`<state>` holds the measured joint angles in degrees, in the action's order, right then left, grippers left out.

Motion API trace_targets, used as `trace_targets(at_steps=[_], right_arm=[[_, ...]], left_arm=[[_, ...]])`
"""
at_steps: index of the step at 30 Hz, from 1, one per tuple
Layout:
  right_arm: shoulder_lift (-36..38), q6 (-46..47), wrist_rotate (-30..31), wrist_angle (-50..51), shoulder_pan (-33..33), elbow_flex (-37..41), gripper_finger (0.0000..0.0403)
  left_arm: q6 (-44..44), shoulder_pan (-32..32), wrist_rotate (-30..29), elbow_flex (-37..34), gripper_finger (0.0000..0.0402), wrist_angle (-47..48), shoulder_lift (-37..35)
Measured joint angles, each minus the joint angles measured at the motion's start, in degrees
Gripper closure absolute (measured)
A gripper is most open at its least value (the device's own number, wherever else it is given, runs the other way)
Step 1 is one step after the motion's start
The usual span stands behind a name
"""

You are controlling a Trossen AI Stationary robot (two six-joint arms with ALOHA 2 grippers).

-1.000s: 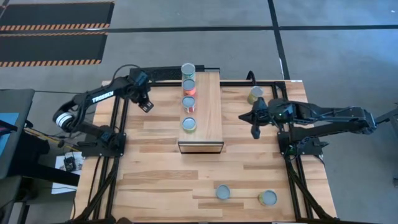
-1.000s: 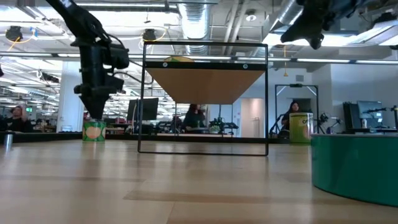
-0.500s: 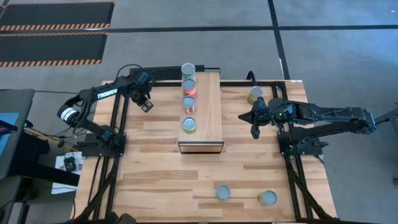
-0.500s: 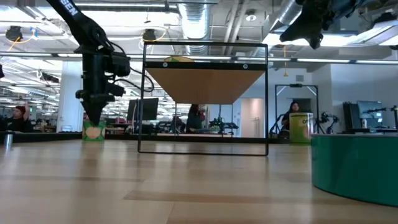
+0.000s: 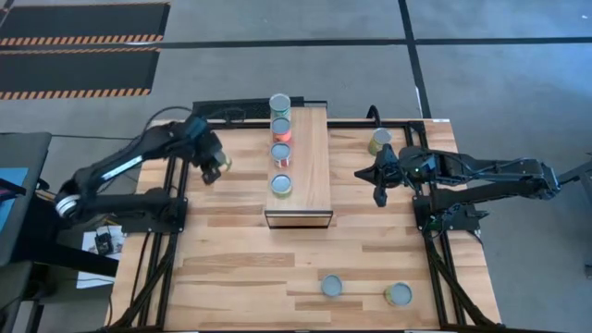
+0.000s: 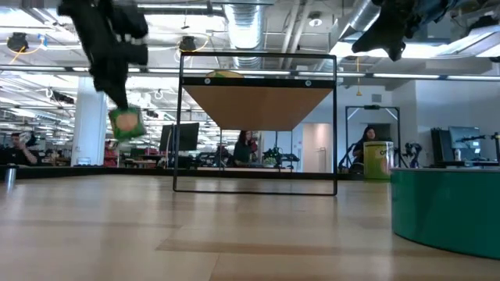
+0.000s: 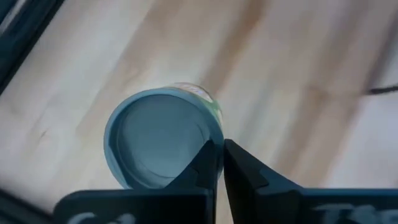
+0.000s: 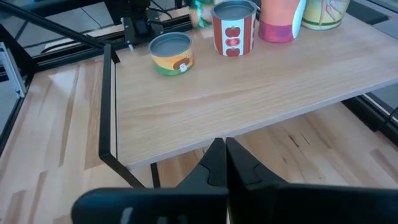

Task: Pick and place cans onto a shelf
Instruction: Put the canned sliced peaches on the shelf

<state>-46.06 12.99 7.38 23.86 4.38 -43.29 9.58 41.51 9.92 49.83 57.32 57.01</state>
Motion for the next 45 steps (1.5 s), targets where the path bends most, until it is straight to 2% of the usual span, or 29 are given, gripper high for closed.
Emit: trace_targets(at_steps=[5, 9, 14, 18, 24, 28, 33, 40, 45], right_arm=[[0.0, -0.1, -1.2, 0.1, 0.0, 0.0, 0.0399], [0.0, -0.8, -1.5, 0.1, 0.0, 0.0, 0.0399], [0.0, -1.0, -1.6, 0.1, 0.0, 0.0, 0.0399], [0.0, -1.0, -3.2, 0.1, 0.0, 0.0, 0.0399], [0.0, -1.0, -3.4, 1.9, -1.4, 0.0, 0.0399], [0.0, -1.0, -3.4, 3.1, -2.6, 0.0, 0.0399], [0.0, -1.3, -3.5, 4.3, -3.8, 0.0, 0.0399], [0.0, -3.0, -3.6, 4.9, -4.9, 0.0, 0.0399], [0.0, -3.0, -4.1, 5.0, -4.9, 0.0, 0.0399]], left_arm=[[-10.1, -13.3, -0.1, 7.5, 0.0401, 3.7, -6.8], [-19.0, -26.2, -1.8, 13.6, 0.0401, 7.6, -6.6], [-28.4, -44.5, -7.3, 17.2, 0.0401, 8.5, -2.0], [-36.2, -57.5, -10.6, 18.7, 0.0401, 4.7, 3.8], [-47.9, -70.3, -16.3, 19.1, 0.0401, -6.0, 14.0], [-54.3, -73.9, -20.1, 19.1, 0.0401, -10.6, 22.1], [-58.5, -74.0, -22.4, 20.4, 0.0401, -15.1, 31.1], [-56.5, -71.0, -24.3, 26.9, 0.0401, -14.8, 43.3], [-53.0, -68.2, -24.6, 31.1, 0.0401, -14.8, 49.0]])
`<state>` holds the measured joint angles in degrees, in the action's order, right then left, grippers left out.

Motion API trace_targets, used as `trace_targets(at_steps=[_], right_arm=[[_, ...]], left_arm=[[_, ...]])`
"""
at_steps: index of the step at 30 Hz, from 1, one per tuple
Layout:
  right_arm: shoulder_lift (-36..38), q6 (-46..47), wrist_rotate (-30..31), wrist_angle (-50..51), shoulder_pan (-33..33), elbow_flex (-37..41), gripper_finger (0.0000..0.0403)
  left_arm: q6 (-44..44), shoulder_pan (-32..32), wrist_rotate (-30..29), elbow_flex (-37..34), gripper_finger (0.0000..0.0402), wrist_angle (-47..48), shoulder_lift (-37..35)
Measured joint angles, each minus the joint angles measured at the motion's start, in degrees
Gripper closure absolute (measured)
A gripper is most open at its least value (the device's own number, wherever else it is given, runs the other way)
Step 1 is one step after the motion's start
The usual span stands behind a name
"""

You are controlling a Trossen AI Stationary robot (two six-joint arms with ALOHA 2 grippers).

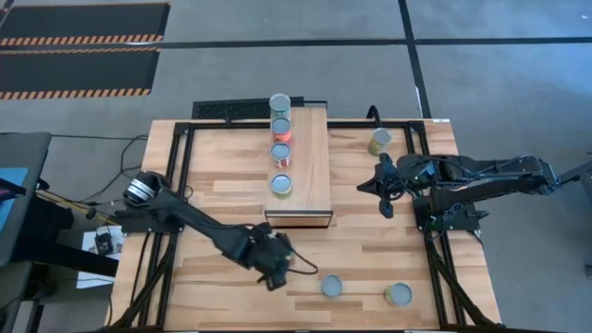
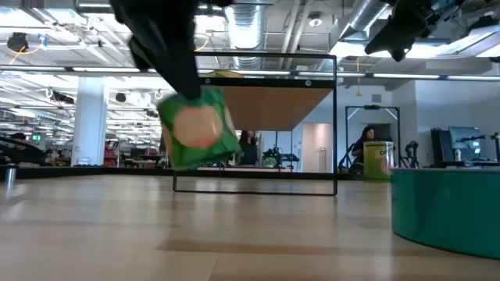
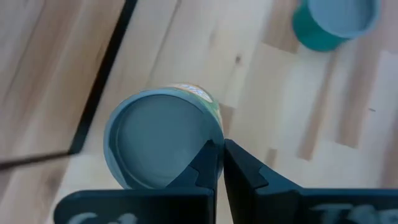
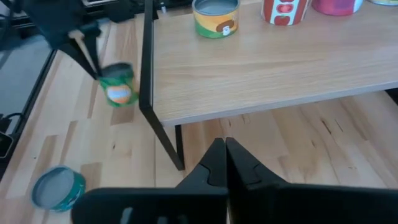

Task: Pick and place cans onto a shelf
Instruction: Put the canned sliced peaches on the shelf

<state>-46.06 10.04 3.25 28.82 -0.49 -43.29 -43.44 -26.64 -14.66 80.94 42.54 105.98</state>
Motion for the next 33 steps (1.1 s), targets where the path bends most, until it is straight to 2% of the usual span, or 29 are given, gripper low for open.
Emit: trace_targets(at_steps=[15, 28, 33], right_arm=[[0.0, 0.4, -0.5, 0.0, -2.4, 0.0, 0.0398], [0.0, 0.6, -0.5, 0.8, -3.3, 0.0, 0.0397], [0.0, 0.6, -0.5, 0.8, -3.3, 0.0, 0.0397]], left_arm=[[5.4, 4.3, 0.8, 1.1, 0.0401, -4.8, 3.2], [6.4, 3.1, 4.3, 1.1, 0.0401, -7.3, 5.0], [6.2, 2.4, 5.3, 1.1, 0.0383, -7.4, 5.0]])
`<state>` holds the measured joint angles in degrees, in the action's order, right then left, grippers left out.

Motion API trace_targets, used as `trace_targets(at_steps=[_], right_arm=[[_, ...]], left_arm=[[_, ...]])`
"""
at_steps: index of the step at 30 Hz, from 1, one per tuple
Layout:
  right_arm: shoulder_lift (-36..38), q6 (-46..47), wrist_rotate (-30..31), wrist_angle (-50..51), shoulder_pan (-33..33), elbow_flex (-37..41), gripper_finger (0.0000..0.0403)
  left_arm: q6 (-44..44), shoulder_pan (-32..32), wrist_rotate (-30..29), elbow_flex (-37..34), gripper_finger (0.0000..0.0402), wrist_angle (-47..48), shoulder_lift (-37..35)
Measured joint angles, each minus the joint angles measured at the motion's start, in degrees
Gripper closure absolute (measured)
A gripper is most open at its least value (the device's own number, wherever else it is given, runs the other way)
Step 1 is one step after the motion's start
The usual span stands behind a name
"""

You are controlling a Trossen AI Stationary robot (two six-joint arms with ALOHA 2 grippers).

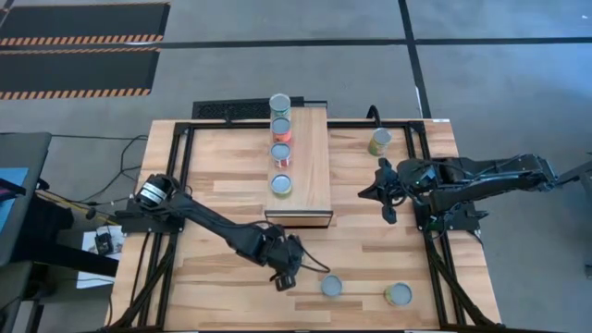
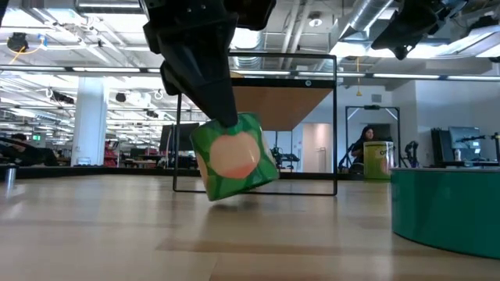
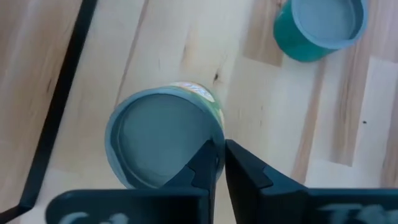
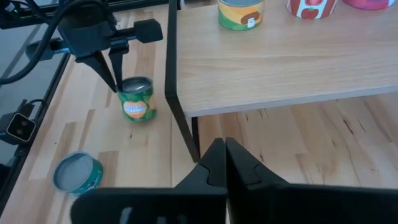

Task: Pick and place cans onto a shelf
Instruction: Put the canned sliced peaches on the shelf

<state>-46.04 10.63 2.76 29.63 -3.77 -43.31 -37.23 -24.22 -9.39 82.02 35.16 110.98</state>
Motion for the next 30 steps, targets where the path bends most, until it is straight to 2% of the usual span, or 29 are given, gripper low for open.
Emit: trace_targets(at_steps=[12, 18, 22, 27, 30], right_arm=[[0.0, 0.0, 0.0, 0.0, 0.0, 0.0, 0.0397], [0.1, -0.1, 0.0, 0.2, 0.0, 0.0, 0.0397], [1.0, -0.1, 0.0, 0.8, 0.0, -0.3, 0.0397], [4.1, -0.1, -0.6, 3.3, 0.0, -1.9, 0.0397], [6.2, 0.3, -1.4, 3.2, -0.2, -2.0, 0.0399]], left_arm=[[0.6, -0.3, 1.9, 0.0, 0.0349, 0.3, -0.5], [2.4, -1.1, 2.0, 4.0, 0.0341, 4.3, -2.3], [3.5, -2.5, 1.0, 5.9, 0.0353, 6.7, -6.1], [1.6, -4.7, -3.3, 5.9, 0.0396, 10.2, -12.0], [0.8, -5.8, -4.6, 3.0, 0.0399, 9.1, -16.5]])
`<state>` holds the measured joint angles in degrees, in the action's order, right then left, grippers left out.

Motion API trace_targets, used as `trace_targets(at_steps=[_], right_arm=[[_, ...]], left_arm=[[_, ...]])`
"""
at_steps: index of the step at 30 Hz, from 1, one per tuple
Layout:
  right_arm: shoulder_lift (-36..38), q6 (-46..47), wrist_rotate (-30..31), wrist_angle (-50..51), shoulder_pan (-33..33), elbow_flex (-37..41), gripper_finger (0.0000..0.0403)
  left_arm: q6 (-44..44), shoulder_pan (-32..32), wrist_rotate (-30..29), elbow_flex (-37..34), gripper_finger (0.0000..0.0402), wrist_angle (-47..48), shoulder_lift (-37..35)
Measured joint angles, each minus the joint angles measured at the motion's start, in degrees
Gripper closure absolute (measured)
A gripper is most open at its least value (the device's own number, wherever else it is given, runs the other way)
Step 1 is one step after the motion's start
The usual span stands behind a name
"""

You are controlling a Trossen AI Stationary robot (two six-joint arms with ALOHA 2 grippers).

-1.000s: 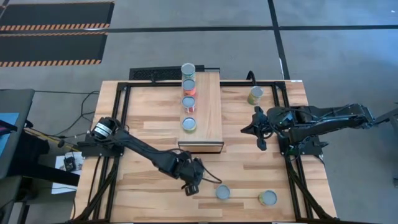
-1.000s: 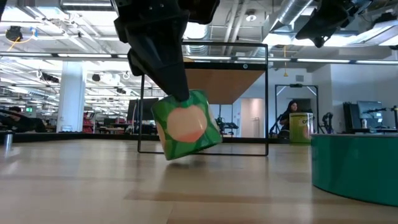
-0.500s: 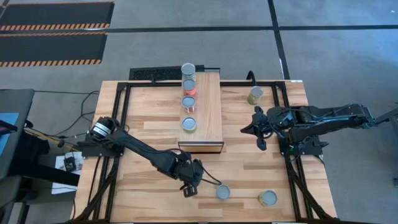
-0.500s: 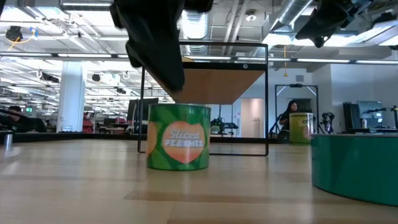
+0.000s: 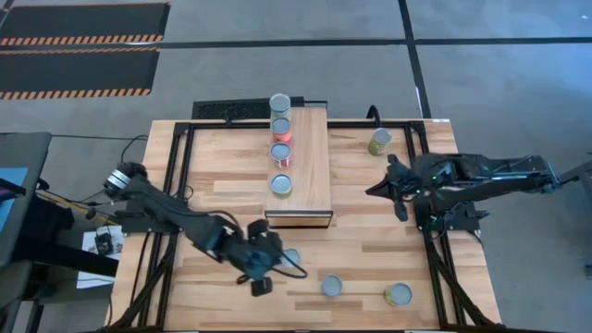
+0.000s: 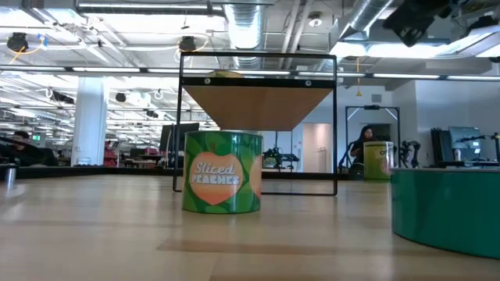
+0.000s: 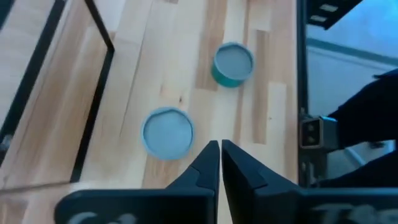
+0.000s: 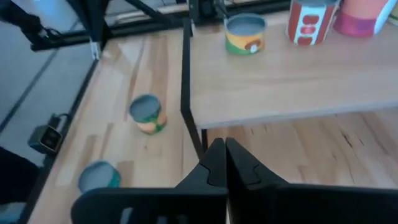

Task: Pick and place cans onto a shelf
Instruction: Put the canned sliced peaches on the shelf

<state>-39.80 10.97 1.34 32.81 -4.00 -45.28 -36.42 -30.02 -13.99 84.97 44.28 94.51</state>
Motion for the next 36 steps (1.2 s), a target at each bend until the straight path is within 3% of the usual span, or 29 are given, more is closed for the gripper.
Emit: trace_targets(at_steps=[7, 10, 16, 24, 30, 36], right_arm=[[0.5, 5.1, 0.9, -0.5, -5.2, 0.6, 0.0399], [-2.4, 8.8, 4.8, -2.0, -10.6, 0.6, 0.0400], [-12.8, 18.3, 15.5, -8.6, -23.4, 0.6, 0.0400], [-34.3, 31.4, 21.3, -13.8, -33.5, -7.3, 0.0400], [-50.1, 31.5, 21.4, -11.7, -33.1, -21.0, 0.0395], [-62.9, 27.1, 21.1, -8.8, -29.5, -35.4, 0.0373]], left_arm=[[-2.2, -0.1, -1.4, -21.6, 0.0401, -21.4, -15.2], [-2.2, 0.8, -2.4, -31.9, 0.0401, -30.6, -22.4], [-1.8, 2.8, -8.1, -45.5, 0.0401, -36.3, -35.5], [-0.5, 3.7, -9.8, -53.2, 0.0401, -35.2, -50.4], [1.8, 3.8, -10.3, -55.2, 0.0401, -28.8, -59.1], [5.3, 3.8, -10.9, -55.3, 0.0401, -26.0, -63.3]])
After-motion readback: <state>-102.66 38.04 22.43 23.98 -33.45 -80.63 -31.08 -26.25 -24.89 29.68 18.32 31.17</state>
